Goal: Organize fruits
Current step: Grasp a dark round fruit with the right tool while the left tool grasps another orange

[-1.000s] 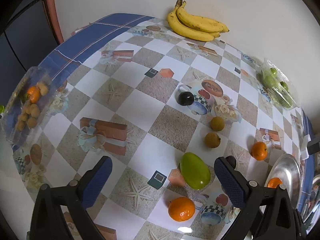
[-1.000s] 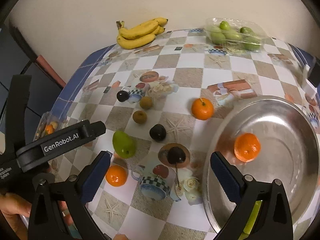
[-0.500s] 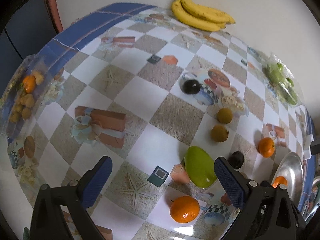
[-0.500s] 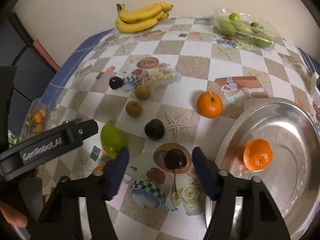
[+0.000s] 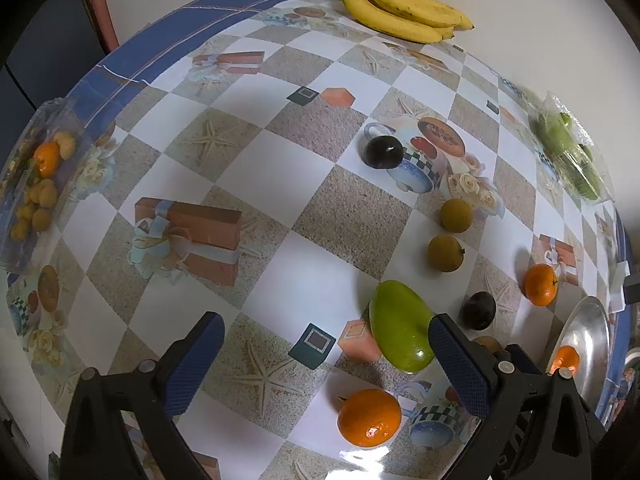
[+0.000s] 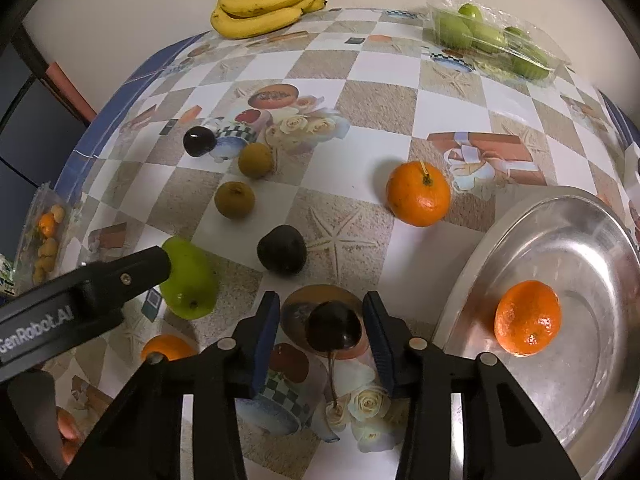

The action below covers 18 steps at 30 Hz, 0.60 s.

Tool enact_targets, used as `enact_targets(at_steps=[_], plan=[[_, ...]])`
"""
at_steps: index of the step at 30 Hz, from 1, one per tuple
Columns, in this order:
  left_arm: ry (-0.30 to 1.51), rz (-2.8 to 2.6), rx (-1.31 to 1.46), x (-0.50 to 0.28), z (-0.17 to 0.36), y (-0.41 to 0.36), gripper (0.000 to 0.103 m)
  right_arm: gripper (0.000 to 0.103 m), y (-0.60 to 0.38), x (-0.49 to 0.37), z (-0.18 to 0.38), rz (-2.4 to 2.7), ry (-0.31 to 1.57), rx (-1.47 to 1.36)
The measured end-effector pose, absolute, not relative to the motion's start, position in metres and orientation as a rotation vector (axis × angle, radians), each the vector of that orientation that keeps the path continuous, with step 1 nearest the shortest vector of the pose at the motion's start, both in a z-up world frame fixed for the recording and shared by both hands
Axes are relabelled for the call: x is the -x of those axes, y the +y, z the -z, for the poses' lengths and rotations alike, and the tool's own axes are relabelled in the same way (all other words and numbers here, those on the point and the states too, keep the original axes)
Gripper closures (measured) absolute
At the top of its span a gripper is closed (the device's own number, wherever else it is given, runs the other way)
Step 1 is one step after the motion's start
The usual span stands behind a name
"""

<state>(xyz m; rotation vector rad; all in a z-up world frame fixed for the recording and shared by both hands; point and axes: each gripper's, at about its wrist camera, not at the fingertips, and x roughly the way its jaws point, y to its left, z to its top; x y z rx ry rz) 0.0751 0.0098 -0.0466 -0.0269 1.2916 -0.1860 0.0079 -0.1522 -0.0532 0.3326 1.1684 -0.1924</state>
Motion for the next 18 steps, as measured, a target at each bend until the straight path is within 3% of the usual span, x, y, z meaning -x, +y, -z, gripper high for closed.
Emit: enact_targets(at_steps=[5, 11, 18], plan=[[1.3, 0.178, 0.033, -0.0754, 0.047, 0.0116, 0.0, 0.063, -0.1522, -0.0079, 0.0533, 0.192, 1.17, -0.328], [1.305, 0.177, 0.031, -0.0744, 0.0461, 0.0128, 0.0, 0.075, -0.1546, -0.007, 0.0538, 0.215, 1.17, -0.323], [1.318, 0.181, 0.04, -0.0734, 0.0468, 0.0116, 0.0, 0.077, -0.1575, -0.0035, 0.0483, 0.218, 1.156, -0.35]])
